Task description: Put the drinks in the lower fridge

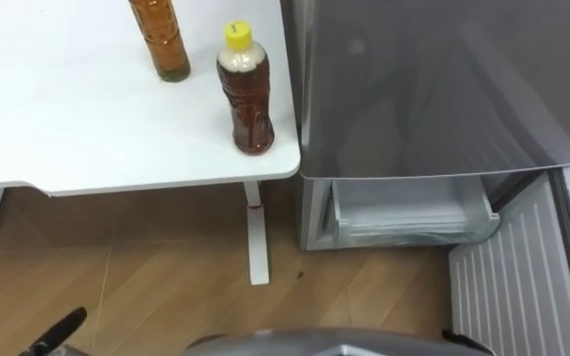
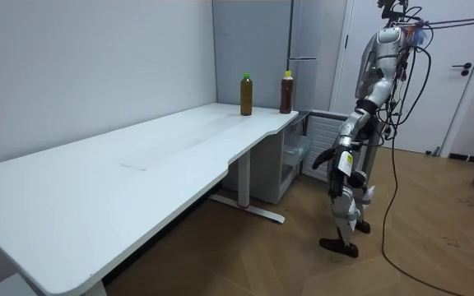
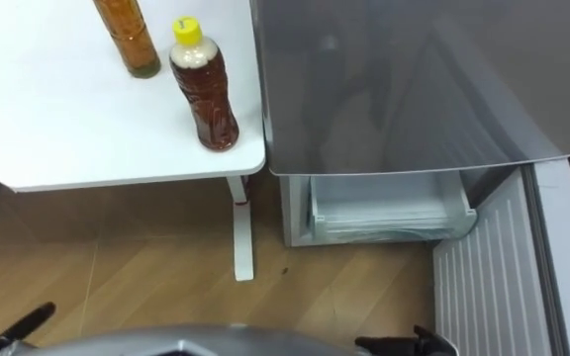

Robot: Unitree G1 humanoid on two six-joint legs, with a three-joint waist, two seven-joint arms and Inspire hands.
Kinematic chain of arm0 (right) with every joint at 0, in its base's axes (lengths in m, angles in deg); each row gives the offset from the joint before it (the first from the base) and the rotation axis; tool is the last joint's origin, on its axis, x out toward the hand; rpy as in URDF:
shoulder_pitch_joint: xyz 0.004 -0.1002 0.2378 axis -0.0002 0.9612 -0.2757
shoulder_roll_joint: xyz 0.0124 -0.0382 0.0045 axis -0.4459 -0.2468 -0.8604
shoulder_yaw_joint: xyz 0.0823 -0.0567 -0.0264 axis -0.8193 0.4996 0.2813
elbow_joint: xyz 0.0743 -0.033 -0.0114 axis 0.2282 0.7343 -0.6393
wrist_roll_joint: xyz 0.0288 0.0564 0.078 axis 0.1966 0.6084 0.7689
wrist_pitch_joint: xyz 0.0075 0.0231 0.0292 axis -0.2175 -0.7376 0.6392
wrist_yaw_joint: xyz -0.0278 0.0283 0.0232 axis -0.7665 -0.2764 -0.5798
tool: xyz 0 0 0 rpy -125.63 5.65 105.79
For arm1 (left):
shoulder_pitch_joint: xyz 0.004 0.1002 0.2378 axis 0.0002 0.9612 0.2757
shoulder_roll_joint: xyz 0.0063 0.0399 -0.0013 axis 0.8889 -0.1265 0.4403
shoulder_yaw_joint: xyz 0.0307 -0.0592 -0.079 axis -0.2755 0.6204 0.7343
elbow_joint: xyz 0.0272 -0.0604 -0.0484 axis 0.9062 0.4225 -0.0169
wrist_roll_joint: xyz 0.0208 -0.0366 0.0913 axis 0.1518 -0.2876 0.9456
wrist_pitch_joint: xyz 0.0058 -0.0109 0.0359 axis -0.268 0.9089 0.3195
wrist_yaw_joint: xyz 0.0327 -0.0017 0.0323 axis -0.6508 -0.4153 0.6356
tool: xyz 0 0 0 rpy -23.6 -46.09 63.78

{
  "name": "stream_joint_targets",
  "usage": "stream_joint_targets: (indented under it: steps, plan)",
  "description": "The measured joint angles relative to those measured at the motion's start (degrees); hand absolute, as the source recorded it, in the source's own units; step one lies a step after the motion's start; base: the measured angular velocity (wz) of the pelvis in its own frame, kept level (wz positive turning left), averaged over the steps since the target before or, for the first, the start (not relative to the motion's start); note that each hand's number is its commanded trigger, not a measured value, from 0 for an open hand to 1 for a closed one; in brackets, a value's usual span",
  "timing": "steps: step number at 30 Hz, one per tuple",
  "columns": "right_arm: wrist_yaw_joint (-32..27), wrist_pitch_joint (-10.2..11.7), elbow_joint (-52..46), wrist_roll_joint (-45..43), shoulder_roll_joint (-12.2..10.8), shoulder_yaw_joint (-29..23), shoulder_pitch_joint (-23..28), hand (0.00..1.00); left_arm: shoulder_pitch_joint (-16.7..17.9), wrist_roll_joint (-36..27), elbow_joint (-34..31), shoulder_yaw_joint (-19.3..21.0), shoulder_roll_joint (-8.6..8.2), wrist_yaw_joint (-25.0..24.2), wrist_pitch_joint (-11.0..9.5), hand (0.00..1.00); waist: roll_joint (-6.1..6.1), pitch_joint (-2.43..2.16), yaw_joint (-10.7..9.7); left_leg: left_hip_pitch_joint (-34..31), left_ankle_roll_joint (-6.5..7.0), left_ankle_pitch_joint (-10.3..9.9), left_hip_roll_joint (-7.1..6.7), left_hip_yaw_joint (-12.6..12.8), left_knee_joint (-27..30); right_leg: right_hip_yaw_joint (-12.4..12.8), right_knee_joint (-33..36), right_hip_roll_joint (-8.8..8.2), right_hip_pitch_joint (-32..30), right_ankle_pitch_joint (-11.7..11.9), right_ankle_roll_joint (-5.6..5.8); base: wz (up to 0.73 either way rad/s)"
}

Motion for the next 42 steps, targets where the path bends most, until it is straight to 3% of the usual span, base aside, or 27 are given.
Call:
stream_joint_targets:
  steps: [7,13,17,20,25,28,33,37,42]
  plan:
    - [-0.2,1.6,-0.1,-0.6,0.0,0.0,0.8,0.00,0.1,5.0,-11.1,-3.8,0.03,7.9,-6.2,0.00,-0.04,-0.13,0.1,-0.1,0.00,0.0,-0.07,-0.8,-0.1,-0.6,0.3,0.03,0.1,0.0,-0.01,0.04]
    - [-1.0,2.9,-0.3,-0.5,-0.1,0.8,1.2,0.00,-0.4,8.4,-16.4,-5.8,0.07,11.1,-8.9,0.00,-0.24,0.00,-0.4,0.0,0.01,0.0,-0.08,-1.5,0.3,-0.8,0.9,0.07,0.3,0.0,-0.01,0.03]
    - [-1.3,3.2,-0.1,-1.7,-0.2,0.7,1.7,0.00,-0.6,13.6,-21.6,-5.4,0.12,12.7,-9.0,0.00,-0.27,0.00,-0.7,-0.9,0.01,0.0,-0.10,-1.7,0.7,-0.8,0.8,0.10,-0.1,0.0,-0.01,0.03]
    - [-1.3,3.3,-0.1,-1.8,-0.2,0.5,2.4,0.00,-0.7,19.9,-27.3,-5.3,1.29,13.2,-9.8,0.00,-0.59,0.04,-0.9,-0.9,0.02,0.0,-0.12,-1.8,0.8,-0.8,0.6,0.10,0.0,0.0,0.01,0.01]
    - [-0.7,3.7,0.5,-2.0,-0.1,0.1,2.1,0.00,-2.5,36.2,-35.6,-5.7,2.27,12.2,-10.3,0.00,-0.55,-0.07,-1.6,-1.7,0.04,0.0,-0.24,-2.5,1.1,-0.7,-0.1,0.16,-0.2,0.0,-0.03,0.04]
    - [0.7,3.7,0.5,-2.0,-0.1,0.1,2.0,0.00,-2.6,41.7,-42.3,-6.0,2.56,10.3,-10.1,0.00,-0.48,-0.11,-1.8,-1.9,0.04,0.0,-0.27,-2.5,1.2,-0.8,-0.2,0.20,-0.3,0.0,-0.04,0.02]
    - [1.1,4.1,3.3,-2.0,0.1,0.1,0.6,0.00,-3.0,47.6,-48.9,-7.1,3.31,6.8,-9.3,0.00,-0.19,-0.02,-3.1,-1.3,0.03,0.1,-0.38,-3.1,1.2,-1.2,-0.1,0.20,0.0,0.0,-0.04,0.05]
    - [1.2,4.3,5.4,-3.0,0.5,0.1,-0.7,0.00,-4.7,48.8,-53.9,-9.6,3.64,2.9,-8.0,0.00,0.02,0.24,-3.4,-1.6,0.03,0.1,-0.38,-3.2,1.2,-1.3,-0.1,0.20,-0.2,0.0,-0.04,0.00]
    - [1.3,4.4,5.3,-4.6,0.5,0.1,-1.4,0.00,-5.8,49.7,-57.9,-11.0,3.64,-2.4,-7.9,0.00,0.22,0.37,-3.7,-2.0,0.02,0.0,-0.37,-3.1,0.8,-0.9,-0.2,0.25,-0.3,0.0,-0.03,-0.01]
